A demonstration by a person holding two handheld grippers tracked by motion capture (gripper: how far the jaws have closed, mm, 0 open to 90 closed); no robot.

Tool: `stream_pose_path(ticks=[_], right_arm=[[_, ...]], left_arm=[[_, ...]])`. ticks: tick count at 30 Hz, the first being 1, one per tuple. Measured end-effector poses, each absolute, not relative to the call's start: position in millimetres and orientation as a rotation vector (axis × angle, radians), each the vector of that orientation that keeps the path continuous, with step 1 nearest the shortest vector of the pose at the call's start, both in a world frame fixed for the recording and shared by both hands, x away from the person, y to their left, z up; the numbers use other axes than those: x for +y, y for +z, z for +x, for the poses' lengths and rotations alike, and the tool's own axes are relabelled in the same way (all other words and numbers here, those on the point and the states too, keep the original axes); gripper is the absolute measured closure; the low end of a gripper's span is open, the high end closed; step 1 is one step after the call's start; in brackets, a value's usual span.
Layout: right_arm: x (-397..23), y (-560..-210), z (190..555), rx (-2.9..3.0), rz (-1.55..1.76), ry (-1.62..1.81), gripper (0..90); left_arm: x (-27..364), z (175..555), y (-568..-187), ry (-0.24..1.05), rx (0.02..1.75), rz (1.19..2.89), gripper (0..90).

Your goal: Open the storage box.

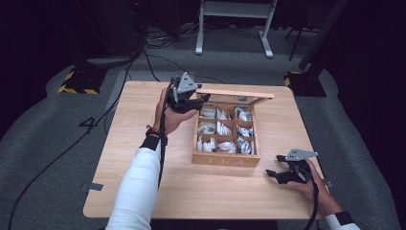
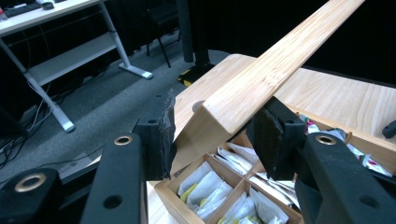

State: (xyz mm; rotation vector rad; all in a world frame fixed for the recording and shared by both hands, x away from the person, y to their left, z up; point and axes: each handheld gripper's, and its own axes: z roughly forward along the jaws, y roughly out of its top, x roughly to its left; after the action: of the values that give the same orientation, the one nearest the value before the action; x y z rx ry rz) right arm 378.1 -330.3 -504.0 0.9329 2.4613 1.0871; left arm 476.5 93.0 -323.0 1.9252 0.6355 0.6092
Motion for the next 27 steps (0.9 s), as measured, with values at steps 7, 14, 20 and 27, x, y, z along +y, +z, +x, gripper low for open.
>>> stream_pose_path(ticks=[7, 14, 20, 27], right_arm=[[-329, -504, 378, 2.465, 0.931, 1.084, 17.1], [-329, -504, 378, 2.466, 0.930, 1.083, 16.3], [-329, -504, 378, 2.467, 0.930, 1.083, 16.3], [-329, -504, 378, 2.467, 0.930, 1.083, 16.3]], left_arm=[[92, 485, -318, 0.615, 0.648, 1.921, 52.5], [89, 494, -313, 0.627, 0.668, 1.920, 52.3], [87, 501, -310, 0.631, 0.679, 1.926, 52.4], [85, 508, -308, 0.651, 0.693, 1.924, 52.5]])
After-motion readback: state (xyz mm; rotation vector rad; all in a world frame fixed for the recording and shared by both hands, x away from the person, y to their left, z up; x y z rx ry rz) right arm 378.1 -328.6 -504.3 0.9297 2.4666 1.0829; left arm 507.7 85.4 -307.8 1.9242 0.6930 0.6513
